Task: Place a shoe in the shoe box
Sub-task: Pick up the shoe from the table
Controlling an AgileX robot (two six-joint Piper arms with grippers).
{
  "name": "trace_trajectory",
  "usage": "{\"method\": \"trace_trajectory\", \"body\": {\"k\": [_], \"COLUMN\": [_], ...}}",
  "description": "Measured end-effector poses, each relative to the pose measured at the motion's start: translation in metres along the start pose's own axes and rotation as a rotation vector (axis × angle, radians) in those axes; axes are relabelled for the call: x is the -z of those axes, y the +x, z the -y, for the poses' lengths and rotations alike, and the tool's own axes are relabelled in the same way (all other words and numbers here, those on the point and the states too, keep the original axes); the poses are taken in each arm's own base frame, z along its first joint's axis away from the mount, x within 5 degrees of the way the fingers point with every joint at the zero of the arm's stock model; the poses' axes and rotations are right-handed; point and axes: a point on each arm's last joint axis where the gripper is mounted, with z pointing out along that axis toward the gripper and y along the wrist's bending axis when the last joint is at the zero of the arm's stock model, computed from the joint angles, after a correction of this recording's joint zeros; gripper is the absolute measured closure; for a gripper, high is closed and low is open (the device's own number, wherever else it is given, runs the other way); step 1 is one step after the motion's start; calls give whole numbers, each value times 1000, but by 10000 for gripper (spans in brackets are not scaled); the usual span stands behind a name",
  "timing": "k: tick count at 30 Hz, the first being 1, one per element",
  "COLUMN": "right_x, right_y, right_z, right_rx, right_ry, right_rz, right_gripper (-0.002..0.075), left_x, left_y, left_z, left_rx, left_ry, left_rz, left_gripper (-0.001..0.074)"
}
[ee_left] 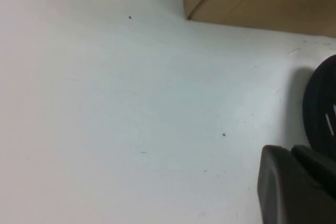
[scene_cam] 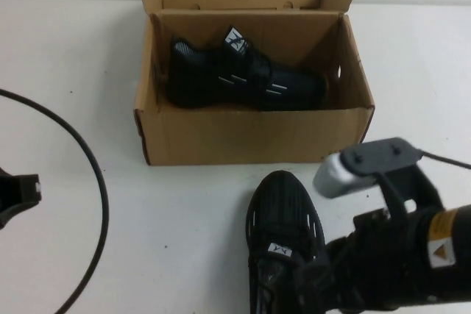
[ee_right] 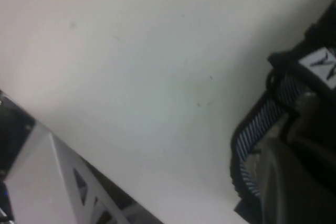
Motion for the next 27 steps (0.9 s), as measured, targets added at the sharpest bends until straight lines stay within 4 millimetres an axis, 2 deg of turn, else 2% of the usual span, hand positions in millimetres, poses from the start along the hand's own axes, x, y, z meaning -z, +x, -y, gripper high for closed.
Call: {"method": "trace_trajectory", "body": {"k": [5,7,16,21,27], "right_x": [-31,-40,-70,-93,-122], "right_y": [11,9,-16,-21,-16], "right_z": [-3,-7,-24,-23,-15], "right_rx": [-36,-38,-65,-77,-89], "right_ry": [130,146,148,175,225], "right_rz": [-128,-152,-180,-218,-282], "right_gripper": [677,649,426,397,393], "left_x": [-4,-4,-4,-4,-4], "left_y": [-1,-1,0,1,2], "left_z": [-1,-1,-1,-1,-1], "left_rx": [0,0,-30,-49,-49], "left_ry": [-4,-4,-2,-5,-5], "left_rz": [-16,-15,-19,-31,-43], "left_gripper": [738,737,738,737,737]}}
